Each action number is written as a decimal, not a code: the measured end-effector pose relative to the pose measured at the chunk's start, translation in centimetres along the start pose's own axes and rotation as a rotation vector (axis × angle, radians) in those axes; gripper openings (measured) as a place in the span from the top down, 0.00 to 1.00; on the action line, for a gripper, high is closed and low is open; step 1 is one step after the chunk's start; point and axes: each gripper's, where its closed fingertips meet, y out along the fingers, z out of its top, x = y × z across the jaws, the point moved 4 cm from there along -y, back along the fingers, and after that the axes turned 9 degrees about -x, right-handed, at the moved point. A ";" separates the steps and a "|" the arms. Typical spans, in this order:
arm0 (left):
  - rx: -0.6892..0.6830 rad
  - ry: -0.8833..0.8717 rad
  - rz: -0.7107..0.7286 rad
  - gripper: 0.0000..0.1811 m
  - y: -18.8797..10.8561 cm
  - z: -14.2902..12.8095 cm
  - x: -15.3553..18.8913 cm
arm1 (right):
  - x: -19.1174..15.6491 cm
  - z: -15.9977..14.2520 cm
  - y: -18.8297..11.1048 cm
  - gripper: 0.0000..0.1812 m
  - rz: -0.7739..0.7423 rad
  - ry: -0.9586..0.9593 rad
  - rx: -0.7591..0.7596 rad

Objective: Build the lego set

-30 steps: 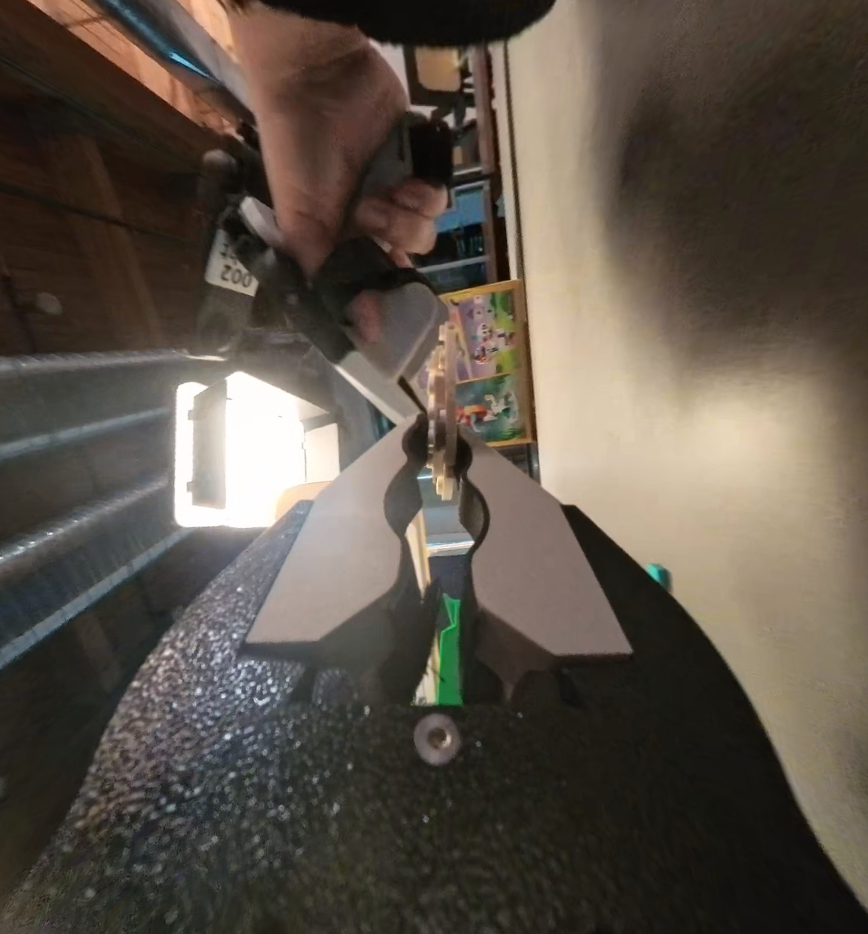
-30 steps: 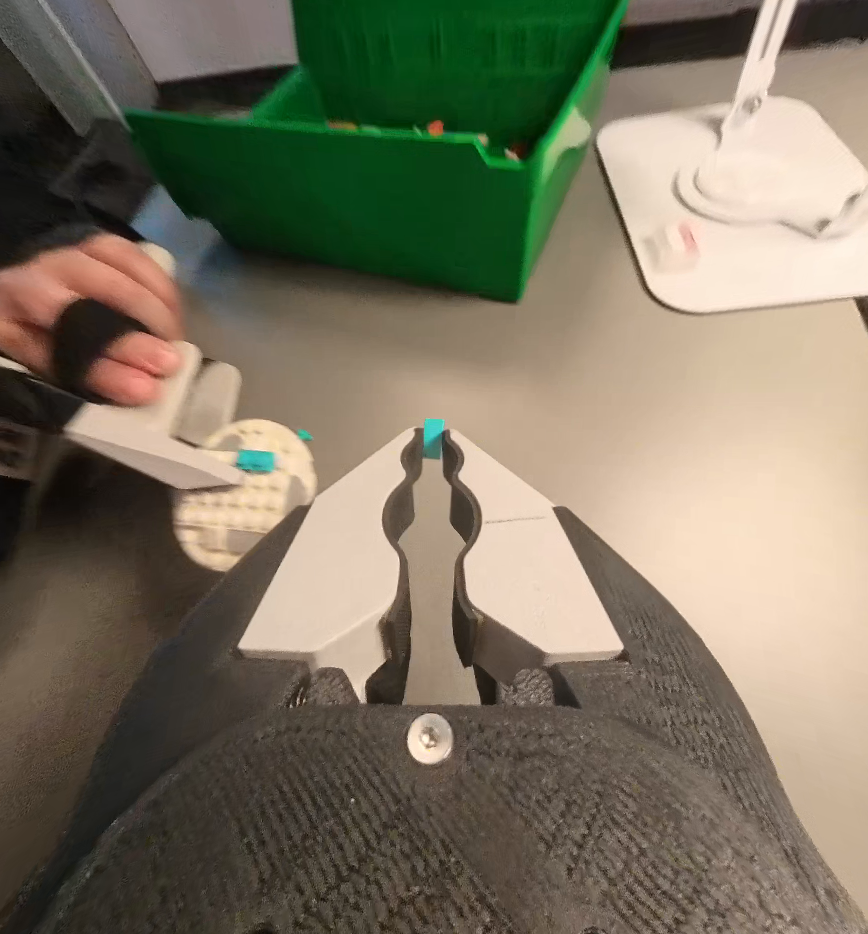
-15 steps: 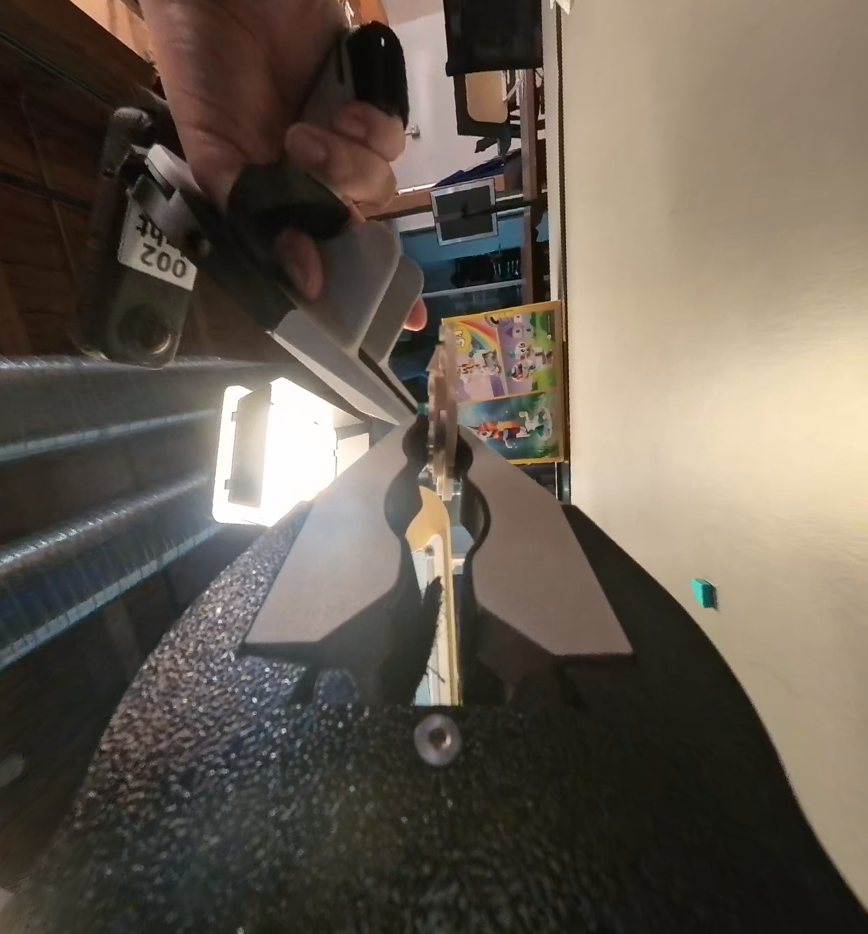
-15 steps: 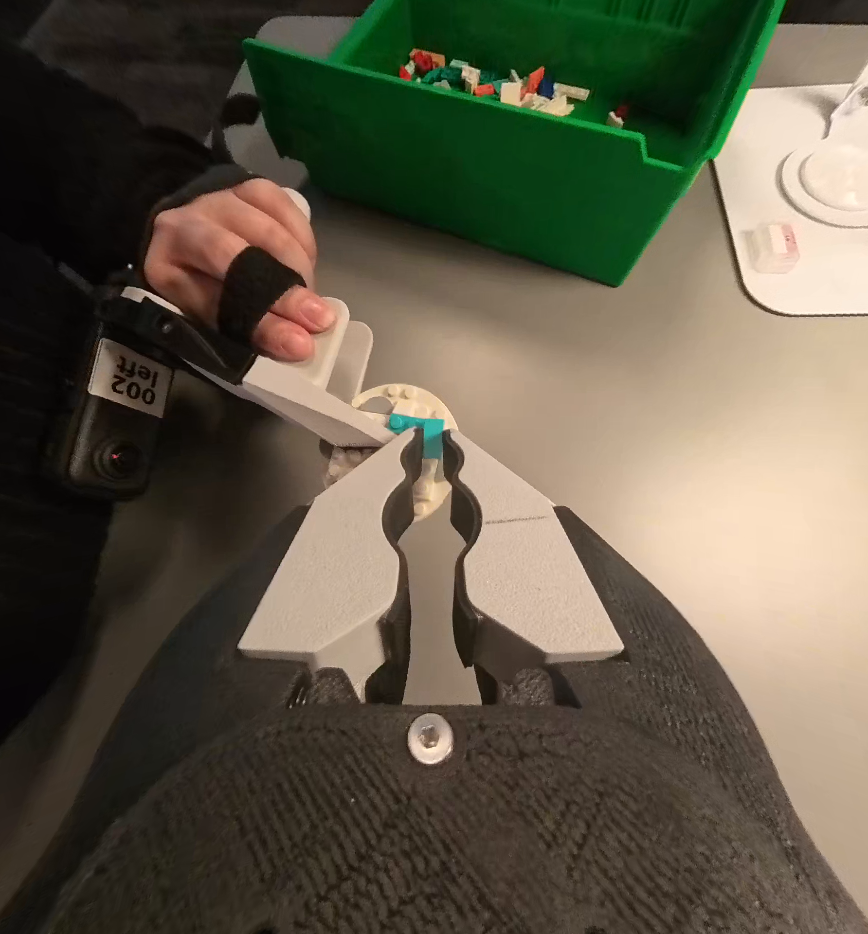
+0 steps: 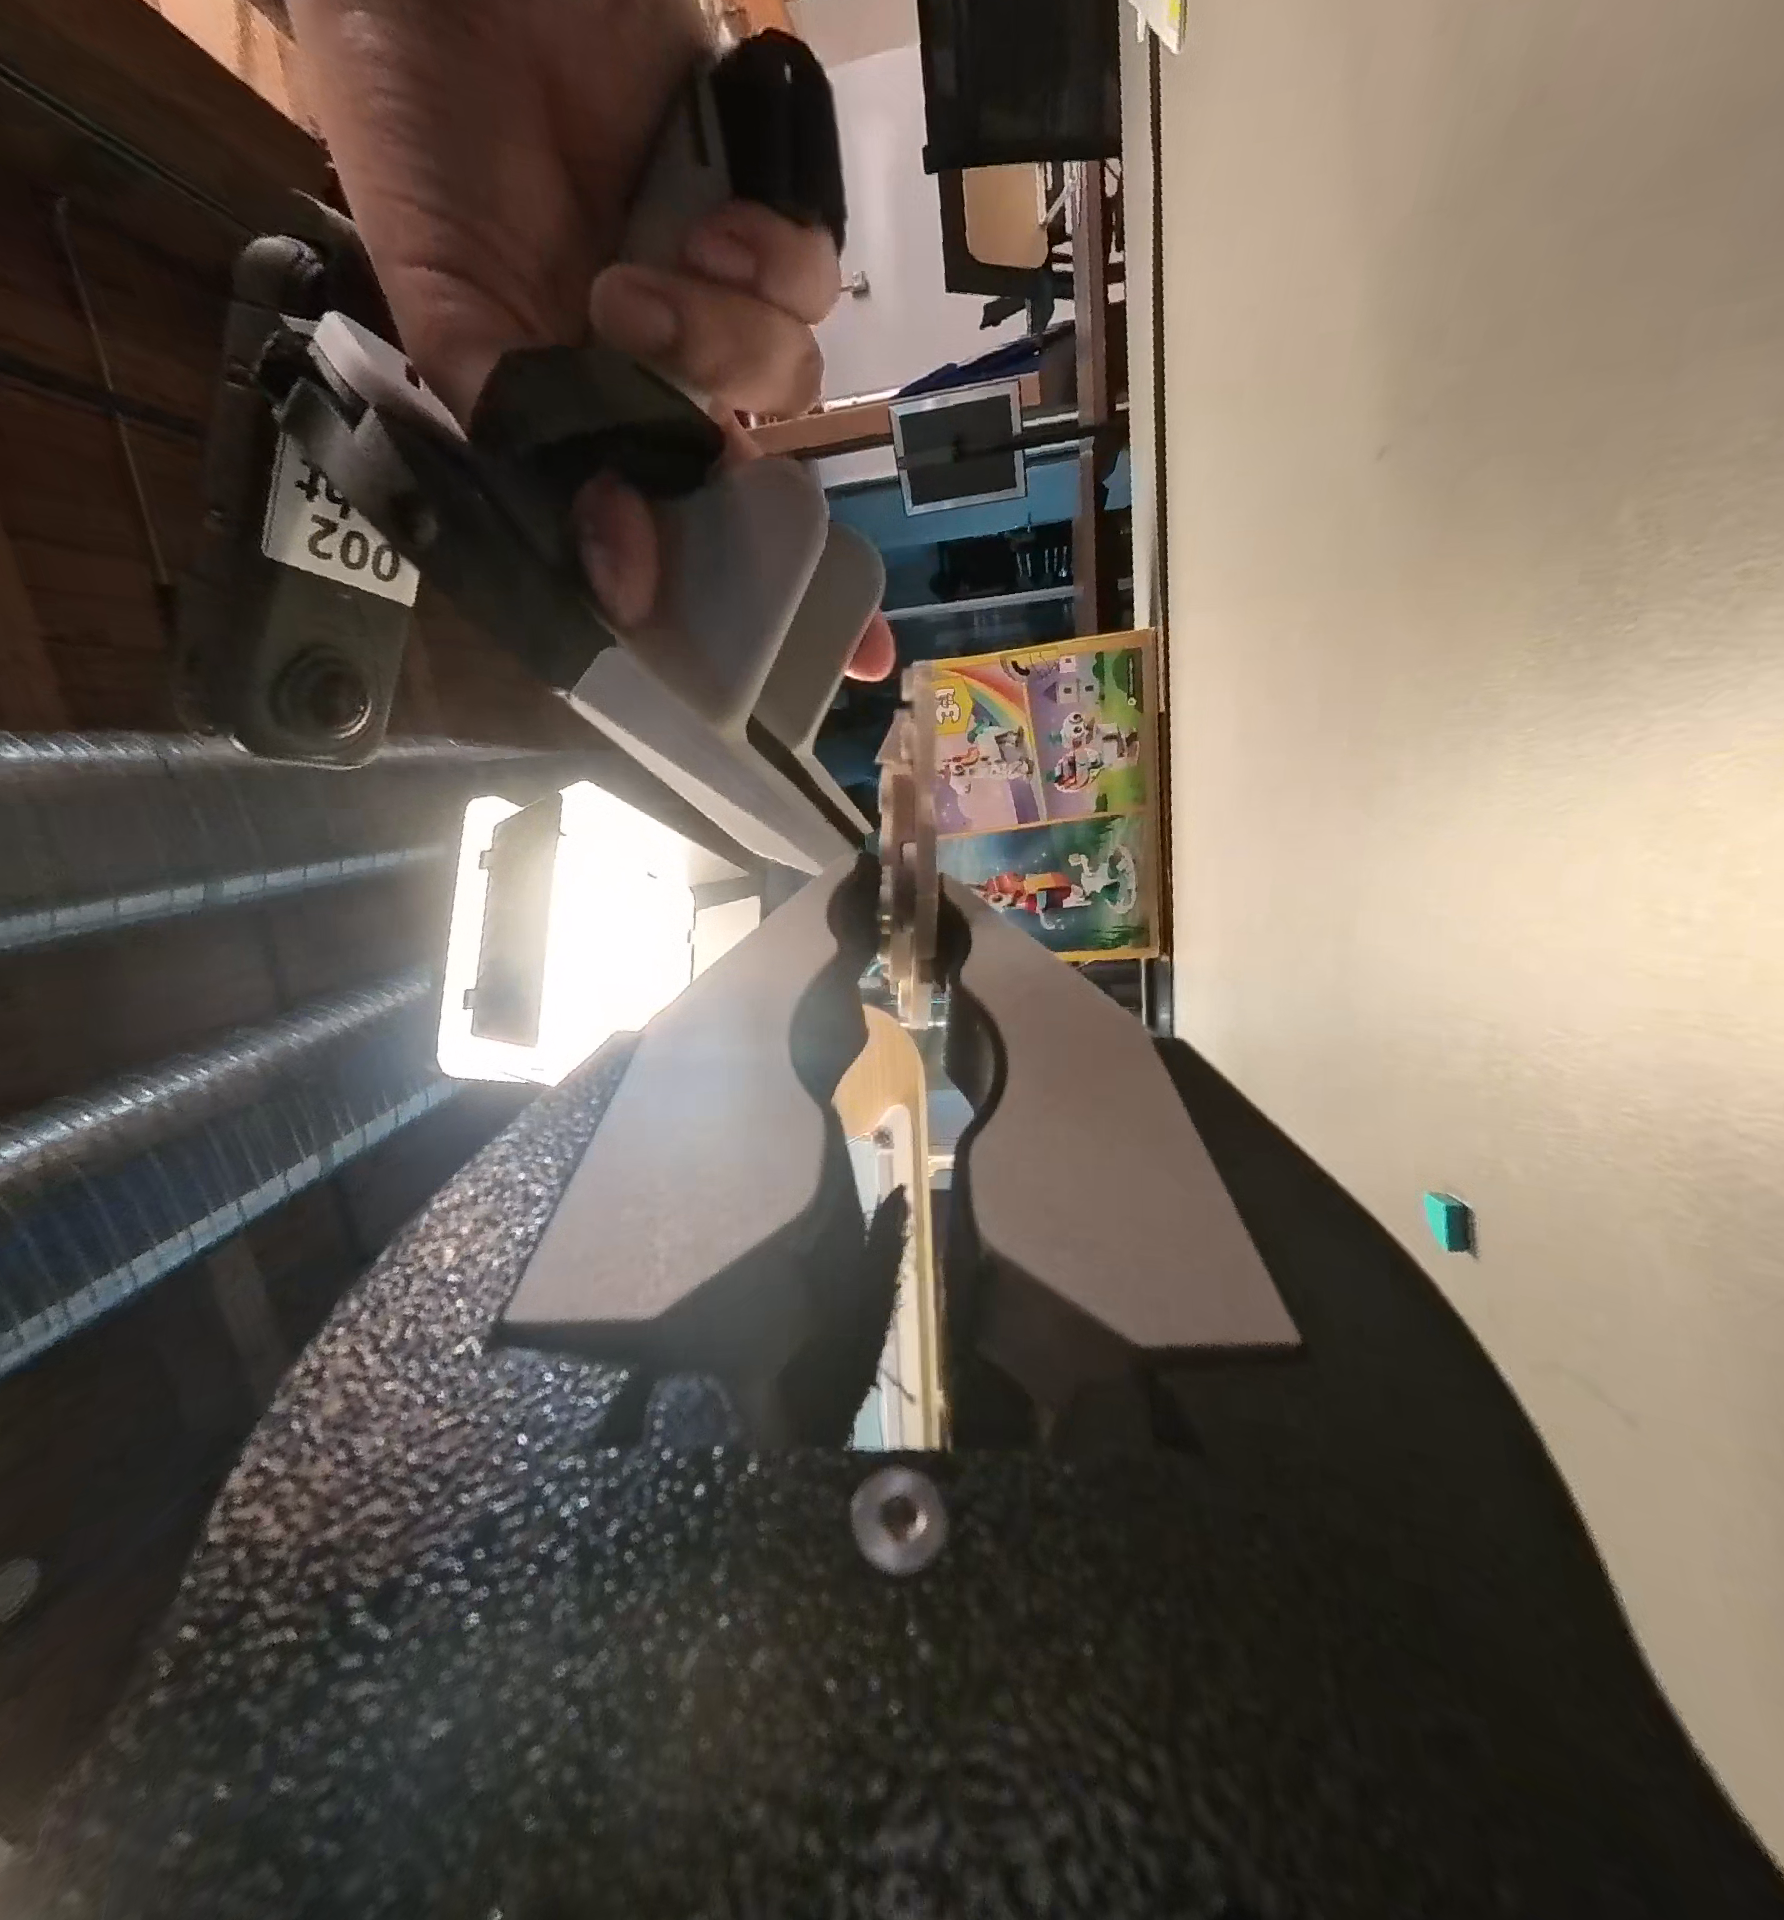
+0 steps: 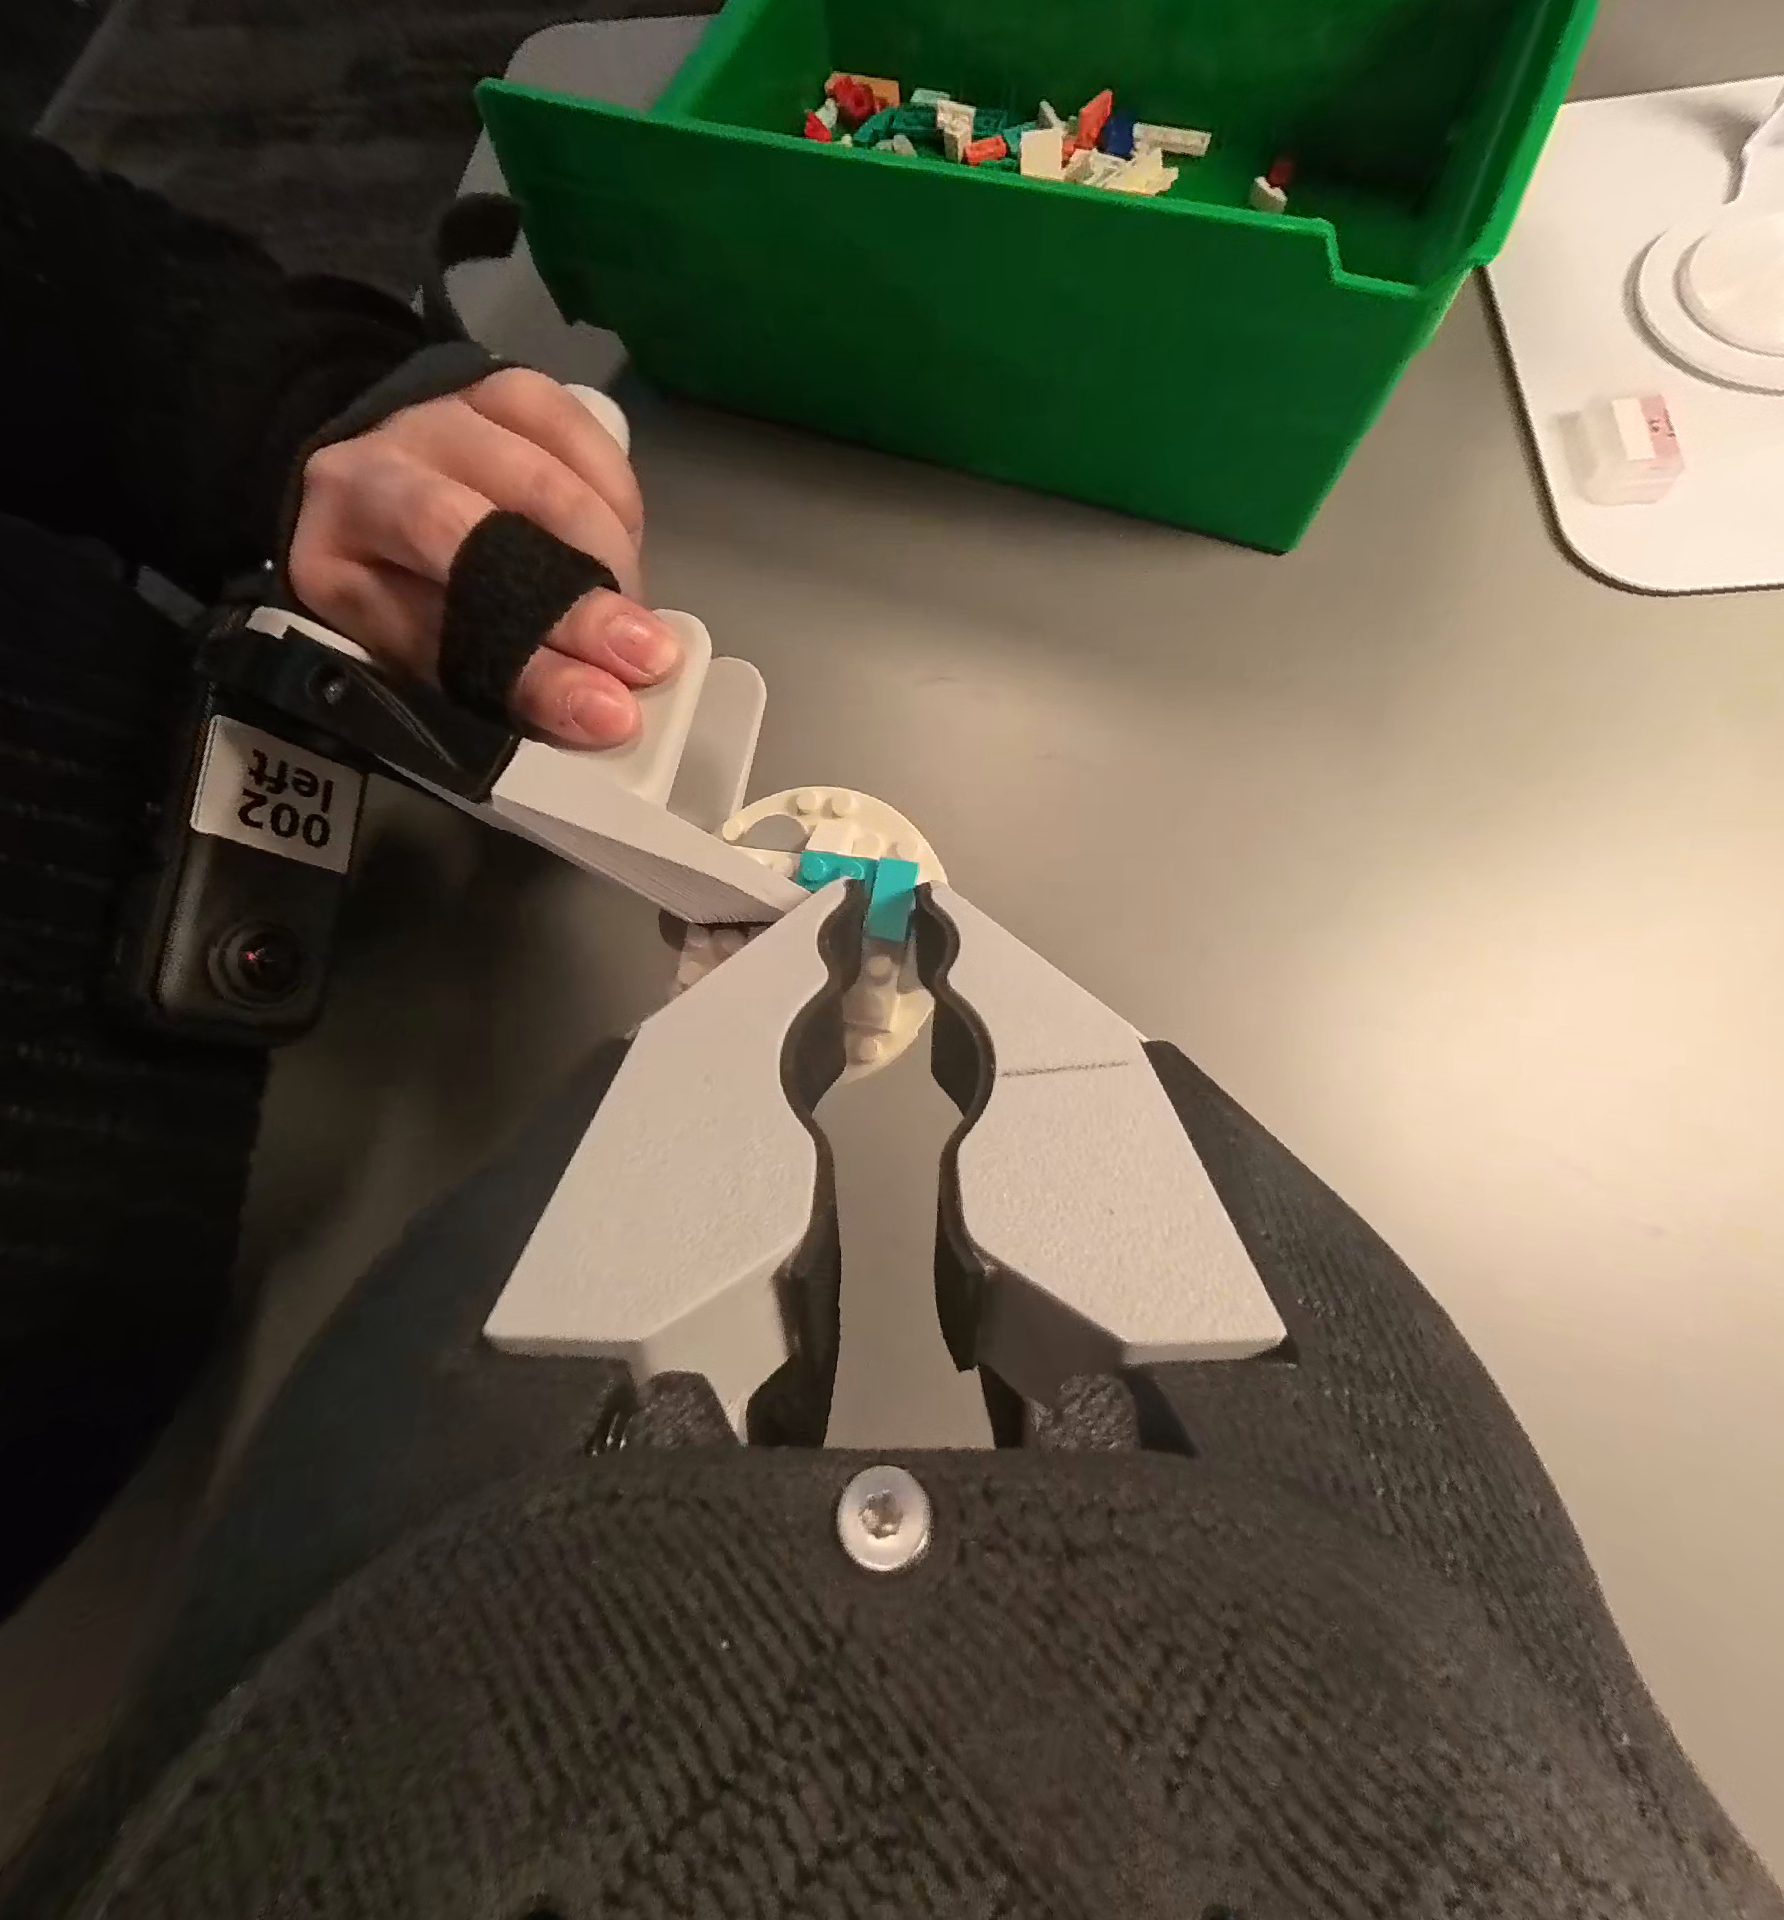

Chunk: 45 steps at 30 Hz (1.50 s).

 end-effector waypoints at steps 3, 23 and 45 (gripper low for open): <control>-0.002 0.002 -0.004 0.97 0.0 0.0 0.1 | -0.1 0.0 0.0 0.94 0.001 -0.008 -0.002; -0.011 -0.010 -0.024 0.97 0.3 -0.4 0.2 | 1.1 1.8 -2.3 0.81 -0.171 -0.181 0.189; 0.052 -0.172 -0.162 0.97 0.1 -0.5 0.7 | -1.5 -3.7 2.6 0.72 -0.871 -1.191 0.193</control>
